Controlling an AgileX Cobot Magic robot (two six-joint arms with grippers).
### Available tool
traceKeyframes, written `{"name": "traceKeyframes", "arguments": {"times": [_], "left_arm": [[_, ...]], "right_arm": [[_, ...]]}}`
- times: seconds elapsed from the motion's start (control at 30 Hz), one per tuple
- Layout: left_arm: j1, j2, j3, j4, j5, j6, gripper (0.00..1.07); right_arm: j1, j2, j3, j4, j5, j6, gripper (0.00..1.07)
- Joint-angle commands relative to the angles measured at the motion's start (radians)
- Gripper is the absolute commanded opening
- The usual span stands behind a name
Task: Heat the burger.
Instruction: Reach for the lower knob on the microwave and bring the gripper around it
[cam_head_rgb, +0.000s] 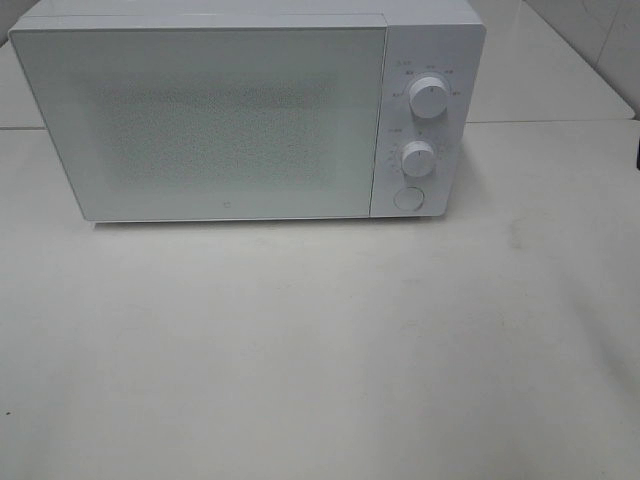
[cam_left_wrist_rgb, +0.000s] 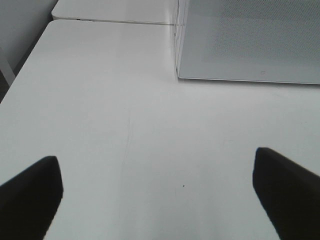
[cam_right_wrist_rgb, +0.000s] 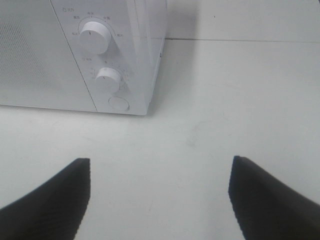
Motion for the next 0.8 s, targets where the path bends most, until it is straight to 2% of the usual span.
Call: {"name": "traceKeyframes", "arguments": {"times": [0.03, 0.63, 0.8], "left_arm": [[0.001, -0.026, 0.003, -0.003, -0.004, -0.005, 0.98], [0.001, -0.026, 0.003, -0.003, -0.004, -0.005, 0.98], [0.001, -0.026, 0.003, -0.003, -0.004, -0.005, 0.98]], "right_arm": [[-0.008, 0.071, -0.007, 0.002, -0.101, 0.006, 0.74], [-0.005, 0.418, -0.003, -0.003, -0.51, 0.006, 0.74], [-0.005, 0.466, 0.052, 0.003, -0.682, 0.002, 0.74]]}}
